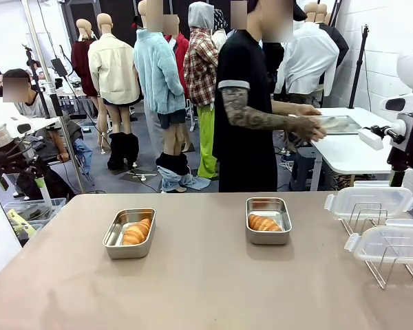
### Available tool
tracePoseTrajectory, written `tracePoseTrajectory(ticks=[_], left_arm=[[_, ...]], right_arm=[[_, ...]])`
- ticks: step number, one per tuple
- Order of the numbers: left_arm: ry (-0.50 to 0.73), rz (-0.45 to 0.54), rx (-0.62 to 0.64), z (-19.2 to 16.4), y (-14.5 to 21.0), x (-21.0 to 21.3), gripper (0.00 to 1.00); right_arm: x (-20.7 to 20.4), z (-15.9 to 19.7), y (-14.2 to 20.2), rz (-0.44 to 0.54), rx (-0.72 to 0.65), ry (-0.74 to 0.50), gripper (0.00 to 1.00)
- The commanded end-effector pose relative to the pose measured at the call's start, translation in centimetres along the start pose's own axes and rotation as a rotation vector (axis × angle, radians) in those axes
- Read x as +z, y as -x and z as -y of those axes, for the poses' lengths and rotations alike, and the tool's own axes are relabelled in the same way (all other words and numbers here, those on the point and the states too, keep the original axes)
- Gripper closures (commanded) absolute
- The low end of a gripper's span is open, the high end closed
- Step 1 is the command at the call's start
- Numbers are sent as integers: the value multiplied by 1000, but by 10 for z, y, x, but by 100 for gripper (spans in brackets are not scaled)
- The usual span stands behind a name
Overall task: Place the bread in airtight containers.
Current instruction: Pick up one Airtight Container lid and hand it to the human.
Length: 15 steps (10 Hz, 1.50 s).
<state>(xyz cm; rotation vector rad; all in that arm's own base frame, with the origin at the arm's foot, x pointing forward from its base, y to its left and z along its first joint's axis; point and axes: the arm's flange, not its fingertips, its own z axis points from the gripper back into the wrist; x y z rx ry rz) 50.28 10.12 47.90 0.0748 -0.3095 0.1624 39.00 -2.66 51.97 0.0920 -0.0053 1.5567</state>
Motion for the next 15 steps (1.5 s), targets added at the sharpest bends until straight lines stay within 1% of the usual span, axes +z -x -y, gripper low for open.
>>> tracePoseTrajectory(ticks=[1,15], left_arm=[[-10,1,2,0,2,1,0],[-10,1,2,0,2,1,0]], right_arm=[[-1,-1,2,4,14,2,0],[-1,-1,2,4,14,2,0]])
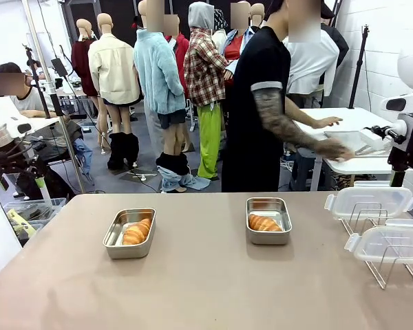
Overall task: Place the bread in airtight containers.
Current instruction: Pick up one Airtight Container lid and hand it to the human.
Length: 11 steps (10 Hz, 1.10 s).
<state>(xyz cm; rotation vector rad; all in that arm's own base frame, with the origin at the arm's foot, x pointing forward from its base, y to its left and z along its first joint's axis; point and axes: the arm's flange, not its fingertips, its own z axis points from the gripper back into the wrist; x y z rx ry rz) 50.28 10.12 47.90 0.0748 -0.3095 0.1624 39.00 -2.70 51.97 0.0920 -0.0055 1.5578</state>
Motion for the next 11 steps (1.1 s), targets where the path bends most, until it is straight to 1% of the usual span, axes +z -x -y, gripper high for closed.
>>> tracePoseTrajectory(ticks=[1,11], left_arm=[[-10,1,2,0,2,1,0],[-10,1,2,0,2,1,0]], right_arm=[[-1,-1,2,3,13,2,0],[-1,-1,2,3,13,2,0]])
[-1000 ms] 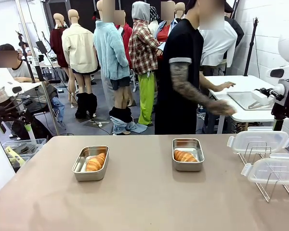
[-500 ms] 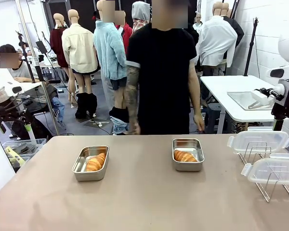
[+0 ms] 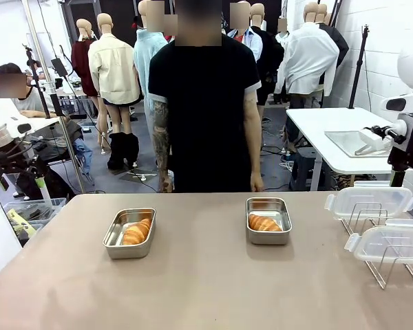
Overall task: Place the bread in airtight containers.
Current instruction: Pick up one Airtight Container lid and hand it to the human.
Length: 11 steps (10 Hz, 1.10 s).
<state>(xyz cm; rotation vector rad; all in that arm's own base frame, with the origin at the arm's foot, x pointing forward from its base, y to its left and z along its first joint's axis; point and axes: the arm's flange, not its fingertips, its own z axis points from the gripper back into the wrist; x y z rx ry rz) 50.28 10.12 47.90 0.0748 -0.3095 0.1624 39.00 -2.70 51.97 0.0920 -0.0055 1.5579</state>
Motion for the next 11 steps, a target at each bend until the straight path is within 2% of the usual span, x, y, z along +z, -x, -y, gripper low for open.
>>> tracePoseTrajectory(ticks=[1,9,11], left_arm=[[-10,1,2,0,2,1,0],[-10,1,2,0,2,1,0],[-10,1,2,0,2,1,0]], right_arm=[[-1,-1,2,3,13,2,0],[0,0,0,0,0,0,0],[-26,-15,-6,-14,-70,-42,0]])
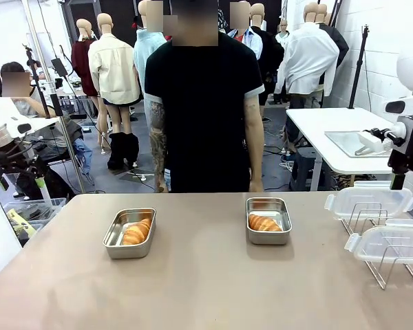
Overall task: Place the bread in airtight containers.
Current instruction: Pick up one Airtight Container lid and hand it to the human.
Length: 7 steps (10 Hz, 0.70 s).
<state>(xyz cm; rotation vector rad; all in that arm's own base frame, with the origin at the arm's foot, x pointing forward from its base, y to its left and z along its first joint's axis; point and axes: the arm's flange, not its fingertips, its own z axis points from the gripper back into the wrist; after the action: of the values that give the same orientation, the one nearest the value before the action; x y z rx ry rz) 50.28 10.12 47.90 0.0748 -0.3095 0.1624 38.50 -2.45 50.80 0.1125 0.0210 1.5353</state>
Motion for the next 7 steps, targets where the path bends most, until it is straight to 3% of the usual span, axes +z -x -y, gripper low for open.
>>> tracePoseTrajectory(ticks=[1,4,7], left_arm=[[-10,1,2,0,2,1,0],[-10,1,2,0,2,1,0],[-10,1,2,0,2,1,0]], right_arm=[[-25,-20,-4,-19,-67,3,0],[-56,-27,-10,-2,-124,44,0],[-71,-1,-11,5,-233,120,0]])
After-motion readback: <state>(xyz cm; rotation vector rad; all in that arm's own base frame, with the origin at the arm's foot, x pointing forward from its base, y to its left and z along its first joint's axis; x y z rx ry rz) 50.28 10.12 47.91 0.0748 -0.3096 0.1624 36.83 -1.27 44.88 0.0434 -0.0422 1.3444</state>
